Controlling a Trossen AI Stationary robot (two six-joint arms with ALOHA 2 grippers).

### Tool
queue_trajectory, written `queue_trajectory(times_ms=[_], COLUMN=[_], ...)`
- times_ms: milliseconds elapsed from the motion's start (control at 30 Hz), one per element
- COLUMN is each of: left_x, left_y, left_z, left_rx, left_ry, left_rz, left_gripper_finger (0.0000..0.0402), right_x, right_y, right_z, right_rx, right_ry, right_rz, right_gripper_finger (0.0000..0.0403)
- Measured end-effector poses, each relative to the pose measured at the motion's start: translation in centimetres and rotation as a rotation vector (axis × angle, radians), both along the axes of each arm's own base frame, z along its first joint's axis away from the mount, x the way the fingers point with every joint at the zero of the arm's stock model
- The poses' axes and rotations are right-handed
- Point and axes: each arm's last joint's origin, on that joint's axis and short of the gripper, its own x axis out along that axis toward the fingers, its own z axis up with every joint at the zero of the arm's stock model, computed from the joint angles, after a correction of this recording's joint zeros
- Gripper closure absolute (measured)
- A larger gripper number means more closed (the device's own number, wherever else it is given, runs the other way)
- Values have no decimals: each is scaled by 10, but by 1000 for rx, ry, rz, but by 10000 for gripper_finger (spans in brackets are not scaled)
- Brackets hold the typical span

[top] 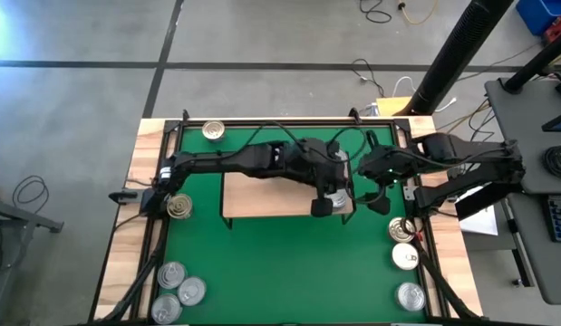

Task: Stack canned seafood by type on shelf
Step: Put the middle right blue and pink tuna can on the shelf

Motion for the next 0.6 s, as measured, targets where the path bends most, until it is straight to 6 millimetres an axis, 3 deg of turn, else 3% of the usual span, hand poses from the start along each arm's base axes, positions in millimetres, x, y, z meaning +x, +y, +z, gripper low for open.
queue_trajectory(times_ms=[167, 367, 600], left_x=[-15, -29, -52], left_y=[-7, -24, -45], left_z=[35, 39, 37], left_rx=[40, 45, 90], left_ry=[-97, -44, 114], left_rz=[-45, -124, -197], left_gripper_finger=[401, 401, 401], right_x=[-8, -10, -22], right_y=[6, 22, 52], right_z=[-2, -11, -37], right_rx=[67, 157, 238], right_ry=[0, 55, 223], right_rz=[-68, -151, -277], right_gripper_finger=[3, 3, 3])
